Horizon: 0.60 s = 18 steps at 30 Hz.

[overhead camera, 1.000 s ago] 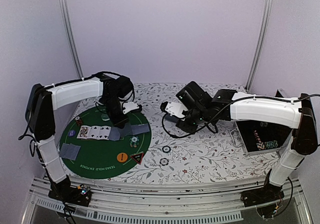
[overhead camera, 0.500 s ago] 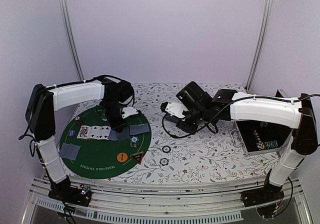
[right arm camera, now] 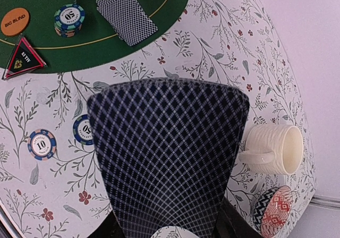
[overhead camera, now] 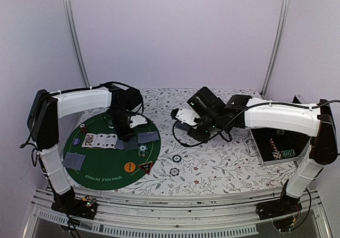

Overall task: Distribute texas hold em gaming equipment
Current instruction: Place the poker card in the community card area.

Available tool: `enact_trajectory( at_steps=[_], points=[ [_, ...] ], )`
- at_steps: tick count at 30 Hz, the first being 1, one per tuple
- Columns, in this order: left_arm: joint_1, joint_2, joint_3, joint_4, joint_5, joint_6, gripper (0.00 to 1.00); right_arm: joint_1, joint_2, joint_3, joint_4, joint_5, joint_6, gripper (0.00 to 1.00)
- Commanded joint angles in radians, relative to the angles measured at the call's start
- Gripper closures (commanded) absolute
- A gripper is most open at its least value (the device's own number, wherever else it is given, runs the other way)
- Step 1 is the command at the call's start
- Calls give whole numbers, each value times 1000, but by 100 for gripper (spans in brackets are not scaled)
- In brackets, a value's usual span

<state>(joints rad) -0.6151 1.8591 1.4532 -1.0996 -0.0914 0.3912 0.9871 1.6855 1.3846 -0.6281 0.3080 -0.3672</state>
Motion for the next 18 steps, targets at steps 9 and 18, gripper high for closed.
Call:
enact_trajectory(
  at_steps=[9, 18],
  points=[
    [-20, 9, -14, 57, -75, 54, 100, -1, -38, 9, 9, 3, 25, 54],
    [-40, 9, 4, 68, -9, 81, 100, -1, -41, 3, 9, 3, 30, 54]
  ],
)
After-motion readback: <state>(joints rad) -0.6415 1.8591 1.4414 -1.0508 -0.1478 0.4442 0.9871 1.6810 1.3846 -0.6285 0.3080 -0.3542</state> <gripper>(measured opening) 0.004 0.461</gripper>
